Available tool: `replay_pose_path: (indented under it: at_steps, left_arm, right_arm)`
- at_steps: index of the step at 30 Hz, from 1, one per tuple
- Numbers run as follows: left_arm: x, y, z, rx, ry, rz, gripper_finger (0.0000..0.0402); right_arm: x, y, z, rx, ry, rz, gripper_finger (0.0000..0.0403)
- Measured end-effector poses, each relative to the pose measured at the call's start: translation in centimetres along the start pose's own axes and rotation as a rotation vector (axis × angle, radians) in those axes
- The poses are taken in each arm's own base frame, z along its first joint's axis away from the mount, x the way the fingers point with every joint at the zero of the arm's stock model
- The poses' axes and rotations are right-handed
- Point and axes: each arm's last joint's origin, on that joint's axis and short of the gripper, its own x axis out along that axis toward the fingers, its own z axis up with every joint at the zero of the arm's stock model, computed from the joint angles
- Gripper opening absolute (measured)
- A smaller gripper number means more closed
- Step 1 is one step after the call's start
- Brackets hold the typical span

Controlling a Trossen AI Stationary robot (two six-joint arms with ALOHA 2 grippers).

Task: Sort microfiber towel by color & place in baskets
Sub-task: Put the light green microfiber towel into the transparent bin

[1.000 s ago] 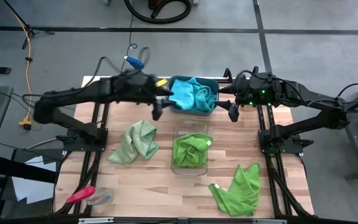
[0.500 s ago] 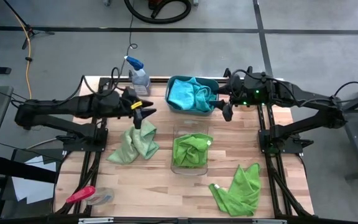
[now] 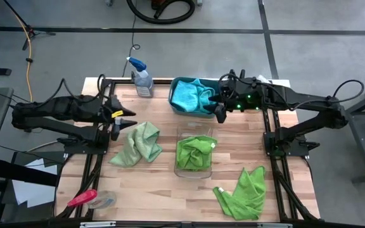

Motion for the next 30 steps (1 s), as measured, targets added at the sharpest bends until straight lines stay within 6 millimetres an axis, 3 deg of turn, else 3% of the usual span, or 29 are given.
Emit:
replay_pose_path:
  at_steps: [7,11,16,22,30]
  left_arm:
    - [-0.2,1.1,-2.2,-0.145,0.176,0.167,0.0182]
    - [1.6,1.5,-4.1,-0.277,0.307,0.269,0.0182]
    - [5.0,2.3,-6.5,-0.401,0.611,0.370,0.0182]
    - [7.9,3.2,-6.7,-0.426,0.718,0.432,0.0182]
    - [9.9,4.0,-7.1,-0.478,0.798,0.444,0.0181]
  right_arm:
    - [-0.2,0.8,-1.4,0.000,0.091,0.004,0.0256]
    - [-0.4,0.9,-2.3,-0.017,0.169,-0.019,0.0256]
    - [-0.5,1.0,-2.6,-0.026,0.194,-0.026,0.0256]
    - [-0.5,0.9,-2.7,-0.032,0.200,-0.030,0.0256]
    - [-0.7,0.6,-3.2,-0.049,0.256,-0.063,0.0256]
